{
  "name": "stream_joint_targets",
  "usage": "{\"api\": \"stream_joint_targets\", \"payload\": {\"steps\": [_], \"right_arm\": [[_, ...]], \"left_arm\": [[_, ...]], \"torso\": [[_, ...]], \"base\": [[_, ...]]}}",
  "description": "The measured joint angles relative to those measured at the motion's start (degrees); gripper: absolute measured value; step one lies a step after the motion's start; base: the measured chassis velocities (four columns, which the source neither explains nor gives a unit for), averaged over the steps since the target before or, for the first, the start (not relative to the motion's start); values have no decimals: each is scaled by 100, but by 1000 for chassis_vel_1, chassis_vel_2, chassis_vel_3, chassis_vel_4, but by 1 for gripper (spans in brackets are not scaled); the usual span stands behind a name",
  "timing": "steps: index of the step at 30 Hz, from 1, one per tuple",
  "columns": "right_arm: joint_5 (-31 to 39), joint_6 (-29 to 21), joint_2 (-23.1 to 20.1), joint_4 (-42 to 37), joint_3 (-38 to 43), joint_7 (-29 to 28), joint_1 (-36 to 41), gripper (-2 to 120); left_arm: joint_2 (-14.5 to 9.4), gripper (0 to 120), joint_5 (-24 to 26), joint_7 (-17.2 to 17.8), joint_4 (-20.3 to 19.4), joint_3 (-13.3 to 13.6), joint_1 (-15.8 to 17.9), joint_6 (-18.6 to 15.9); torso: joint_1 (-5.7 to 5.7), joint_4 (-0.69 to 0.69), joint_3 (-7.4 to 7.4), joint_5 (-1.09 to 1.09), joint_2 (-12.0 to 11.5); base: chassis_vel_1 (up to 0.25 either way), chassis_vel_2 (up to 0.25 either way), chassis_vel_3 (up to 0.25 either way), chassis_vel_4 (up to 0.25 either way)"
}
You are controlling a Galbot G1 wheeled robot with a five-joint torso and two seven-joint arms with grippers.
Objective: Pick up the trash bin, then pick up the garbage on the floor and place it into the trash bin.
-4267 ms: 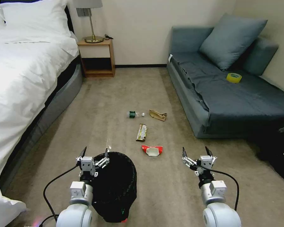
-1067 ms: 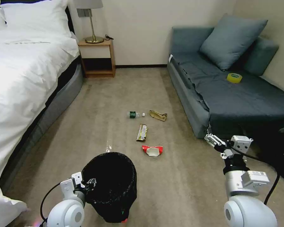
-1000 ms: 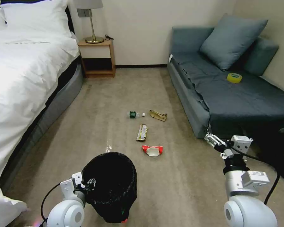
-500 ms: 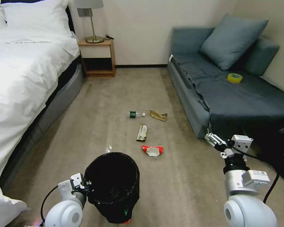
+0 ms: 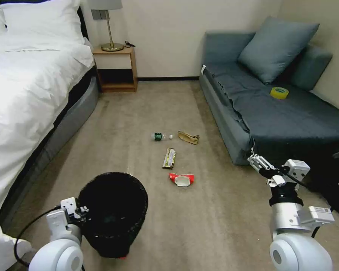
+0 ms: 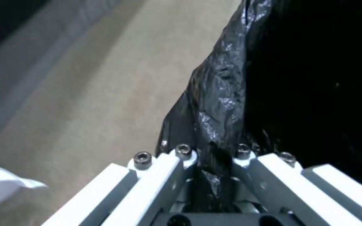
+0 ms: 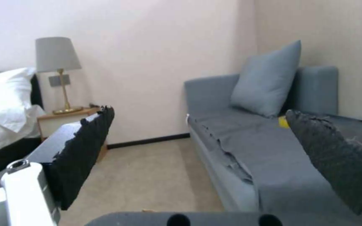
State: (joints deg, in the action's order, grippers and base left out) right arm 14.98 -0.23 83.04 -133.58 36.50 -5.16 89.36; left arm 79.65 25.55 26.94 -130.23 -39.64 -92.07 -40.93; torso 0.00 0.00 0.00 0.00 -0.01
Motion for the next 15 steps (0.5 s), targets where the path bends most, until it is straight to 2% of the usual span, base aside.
{"api": "stream_joint_targets", "payload": {"steps": [15], "right_arm": [[-41,228,-9,61,-10,276,79,100]], "left_arm": [[80,2,20,-40,-12,-59,31,130]], "torso": [[0,0,-1,0,0]], "base": [[0,0,0,0]]}}
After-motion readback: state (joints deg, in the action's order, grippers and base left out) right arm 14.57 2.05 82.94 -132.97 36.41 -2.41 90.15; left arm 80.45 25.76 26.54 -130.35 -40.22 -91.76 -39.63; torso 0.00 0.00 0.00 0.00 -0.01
